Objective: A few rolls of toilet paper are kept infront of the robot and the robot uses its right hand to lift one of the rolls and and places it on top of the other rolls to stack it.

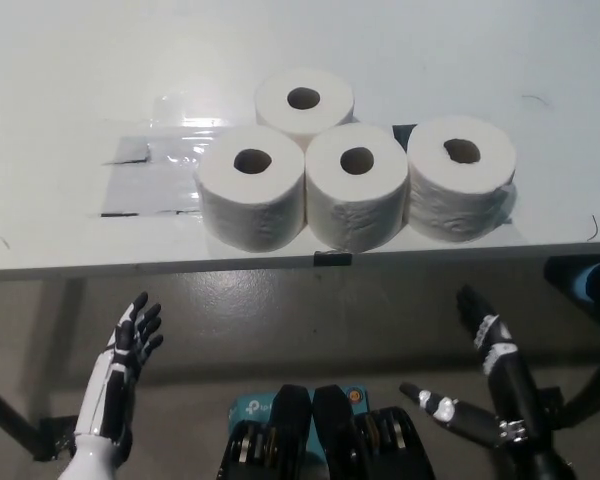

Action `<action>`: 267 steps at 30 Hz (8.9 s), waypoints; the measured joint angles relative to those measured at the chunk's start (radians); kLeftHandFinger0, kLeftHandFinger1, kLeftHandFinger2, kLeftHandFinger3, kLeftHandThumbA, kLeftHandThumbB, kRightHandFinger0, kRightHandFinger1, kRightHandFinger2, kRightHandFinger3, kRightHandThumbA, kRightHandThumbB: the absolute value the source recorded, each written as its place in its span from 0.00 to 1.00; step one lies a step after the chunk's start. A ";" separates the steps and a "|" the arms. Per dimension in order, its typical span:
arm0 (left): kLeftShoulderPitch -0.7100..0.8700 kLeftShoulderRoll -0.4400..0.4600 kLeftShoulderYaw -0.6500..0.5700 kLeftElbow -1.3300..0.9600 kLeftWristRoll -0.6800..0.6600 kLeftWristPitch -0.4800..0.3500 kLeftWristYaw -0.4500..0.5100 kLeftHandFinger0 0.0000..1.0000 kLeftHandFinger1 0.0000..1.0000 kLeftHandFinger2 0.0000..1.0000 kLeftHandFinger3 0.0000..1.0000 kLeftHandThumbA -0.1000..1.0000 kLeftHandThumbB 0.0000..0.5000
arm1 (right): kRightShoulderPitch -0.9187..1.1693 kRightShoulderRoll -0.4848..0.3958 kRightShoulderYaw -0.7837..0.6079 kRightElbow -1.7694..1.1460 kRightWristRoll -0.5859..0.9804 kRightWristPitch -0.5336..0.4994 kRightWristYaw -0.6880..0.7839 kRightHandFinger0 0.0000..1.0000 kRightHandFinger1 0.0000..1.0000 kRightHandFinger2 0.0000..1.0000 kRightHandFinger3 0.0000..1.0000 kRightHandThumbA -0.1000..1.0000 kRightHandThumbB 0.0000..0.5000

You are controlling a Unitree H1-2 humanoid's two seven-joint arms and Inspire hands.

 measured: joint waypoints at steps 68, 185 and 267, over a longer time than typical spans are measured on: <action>0.015 0.004 -0.056 -0.036 0.032 0.003 -0.003 1.00 1.00 1.00 1.00 1.00 0.10 | -1.398 -0.425 0.575 1.070 -0.319 0.525 0.654 1.00 1.00 1.00 1.00 1.00 0.77; 0.002 0.014 -0.057 -0.075 0.032 0.022 -0.003 1.00 1.00 1.00 1.00 1.00 0.16 | -1.395 -0.206 0.580 1.444 -0.521 0.338 0.467 0.93 0.98 1.00 1.00 0.32 0.61; 0.036 0.023 -0.023 -0.073 0.012 0.019 -0.003 1.00 1.00 1.00 1.00 1.00 0.34 | -1.119 -0.363 0.412 0.975 -0.714 0.275 -0.753 0.00 0.00 0.09 0.27 0.35 0.06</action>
